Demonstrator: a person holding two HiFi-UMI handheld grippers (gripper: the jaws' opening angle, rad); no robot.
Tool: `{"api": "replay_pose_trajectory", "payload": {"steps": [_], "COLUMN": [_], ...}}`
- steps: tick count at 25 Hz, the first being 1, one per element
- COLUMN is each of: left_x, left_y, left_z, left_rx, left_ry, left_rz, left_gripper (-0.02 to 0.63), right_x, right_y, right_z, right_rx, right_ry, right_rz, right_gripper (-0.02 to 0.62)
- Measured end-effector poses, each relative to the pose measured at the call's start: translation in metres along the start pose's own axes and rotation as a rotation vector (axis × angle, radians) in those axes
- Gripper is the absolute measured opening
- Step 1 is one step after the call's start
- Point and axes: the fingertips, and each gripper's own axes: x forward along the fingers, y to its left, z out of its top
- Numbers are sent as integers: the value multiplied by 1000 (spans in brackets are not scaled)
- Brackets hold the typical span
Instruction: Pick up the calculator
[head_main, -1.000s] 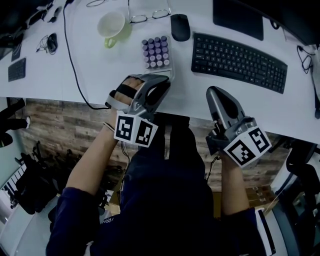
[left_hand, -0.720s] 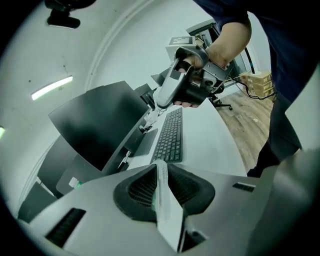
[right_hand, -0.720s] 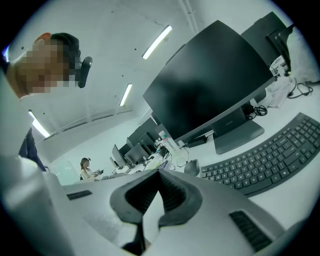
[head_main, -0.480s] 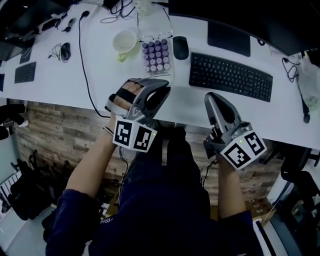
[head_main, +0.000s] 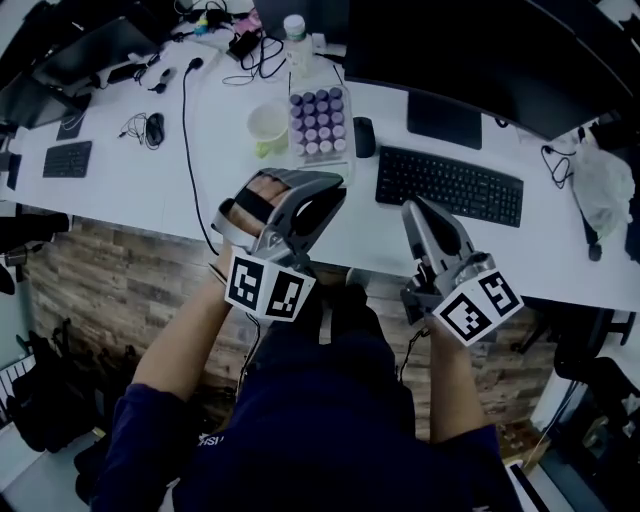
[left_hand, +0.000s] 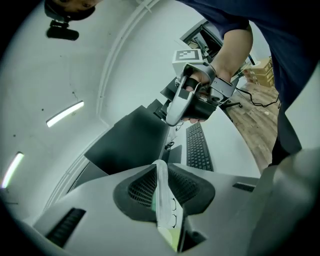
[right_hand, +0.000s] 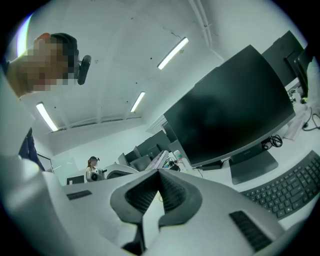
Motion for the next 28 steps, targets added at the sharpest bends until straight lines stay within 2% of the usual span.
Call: {"api": "replay_pose_trajectory", "payload": {"steps": [14,28], "left_x": [-33,-51], "left_y": [66,97], "left_z": [47,66], "left_rx": [102,155], "left_ry": [-94,-136], "left_rz": [107,175], "left_gripper": [86,86], "right_x": [-2,-5], "right_y": [34,55], "right_z": [58,90], "right_rx": [-72,-133], "right_ry": [-92,-145], "right_rz": [11,20], "right_gripper": [3,3]}}
